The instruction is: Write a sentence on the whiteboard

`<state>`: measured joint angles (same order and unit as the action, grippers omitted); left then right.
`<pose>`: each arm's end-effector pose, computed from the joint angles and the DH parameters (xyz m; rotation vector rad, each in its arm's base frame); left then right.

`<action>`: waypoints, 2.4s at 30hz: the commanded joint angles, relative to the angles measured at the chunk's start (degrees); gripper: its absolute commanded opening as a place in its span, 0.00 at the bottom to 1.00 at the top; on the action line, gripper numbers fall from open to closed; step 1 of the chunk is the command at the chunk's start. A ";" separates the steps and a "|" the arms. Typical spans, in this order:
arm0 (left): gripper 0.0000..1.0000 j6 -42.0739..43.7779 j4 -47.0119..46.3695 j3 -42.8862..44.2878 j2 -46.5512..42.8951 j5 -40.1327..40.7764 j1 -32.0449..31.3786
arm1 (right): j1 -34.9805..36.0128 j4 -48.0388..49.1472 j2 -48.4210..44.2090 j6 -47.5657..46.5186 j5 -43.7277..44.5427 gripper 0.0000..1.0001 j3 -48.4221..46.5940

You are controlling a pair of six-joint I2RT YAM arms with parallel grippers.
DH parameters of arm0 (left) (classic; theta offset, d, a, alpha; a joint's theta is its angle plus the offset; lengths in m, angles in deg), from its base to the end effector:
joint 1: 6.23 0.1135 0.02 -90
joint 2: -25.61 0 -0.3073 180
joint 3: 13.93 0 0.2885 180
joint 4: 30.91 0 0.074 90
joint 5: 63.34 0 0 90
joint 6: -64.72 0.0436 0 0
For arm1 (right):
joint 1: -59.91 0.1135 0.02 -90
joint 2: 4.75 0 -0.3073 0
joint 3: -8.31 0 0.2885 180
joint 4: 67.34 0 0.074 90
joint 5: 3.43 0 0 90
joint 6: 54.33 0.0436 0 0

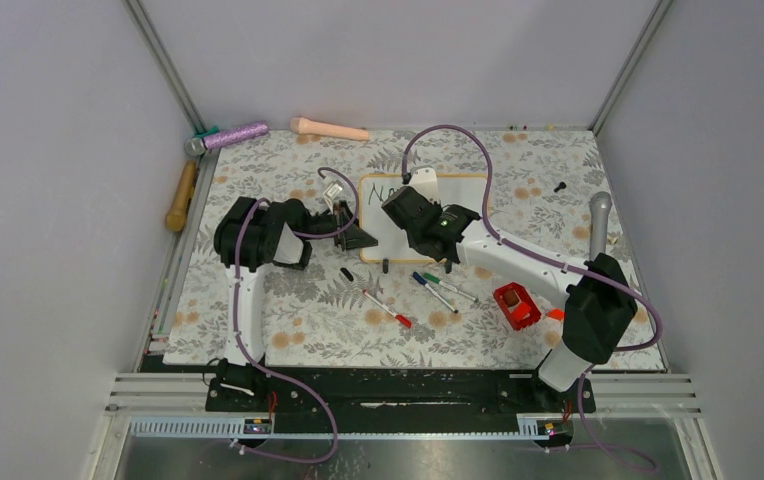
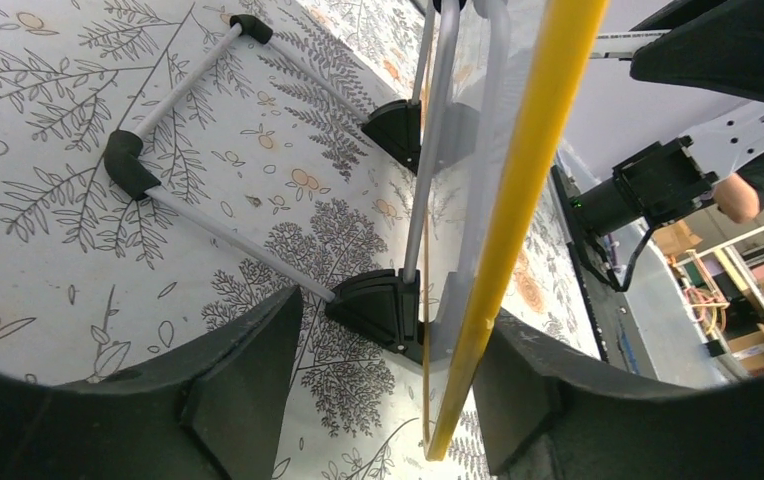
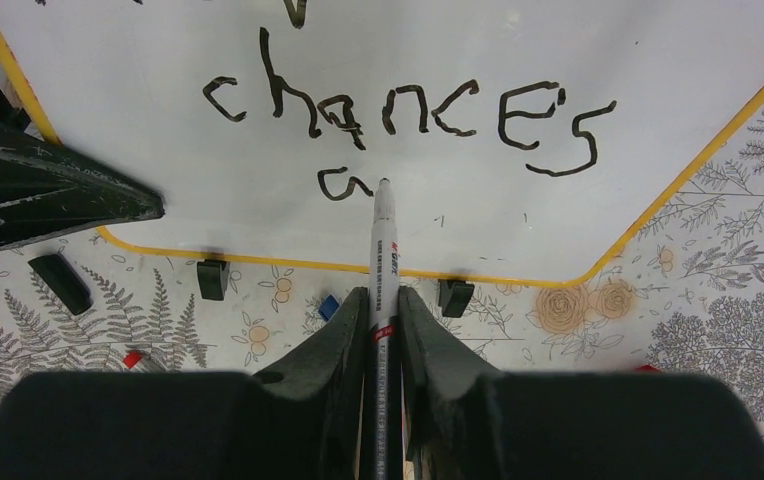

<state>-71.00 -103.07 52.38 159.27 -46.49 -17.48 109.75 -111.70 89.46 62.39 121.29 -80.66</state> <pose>0.4132 -0.1247 0.0768 0.6755 1.7000 -1.6668 0.2776 0.2905 0.3100 -0.1958 2.2389 -0.0390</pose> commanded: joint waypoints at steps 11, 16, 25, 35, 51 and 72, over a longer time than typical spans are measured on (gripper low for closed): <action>0.48 0.28 -0.05 0.54 1.03 -1.54 -0.36 | -0.81 0.19 -1.02 -1.22 1.83 0.00 -1.96; 0.52 0.51 -0.10 0.37 0.96 -1.50 -0.35 | -0.83 0.10 -0.64 -1.24 1.82 0.00 -1.98; 0.79 0.44 -0.09 0.56 1.09 -1.61 -0.35 | -0.80 1.71 -1.23 -1.43 0.41 0.00 -0.97; 0.95 -0.04 -0.11 1.28 1.42 -2.87 -0.79 | -0.88 1.66 -1.89 -0.85 0.61 0.00 0.66; 0.64 1.00 -0.06 -1.12 0.34 1.59 -0.25 | -0.82 2.68 -2.54 -0.06 -1.17 0.00 2.60; 0.76 0.19 -0.13 -0.34 0.86 0.60 -0.19 | -0.89 3.61 0.44 -1.40 1.22 0.00 0.35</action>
<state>-71.00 -104.71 52.27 159.49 -45.24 -17.92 109.36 -108.97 89.22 61.39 120.26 -78.30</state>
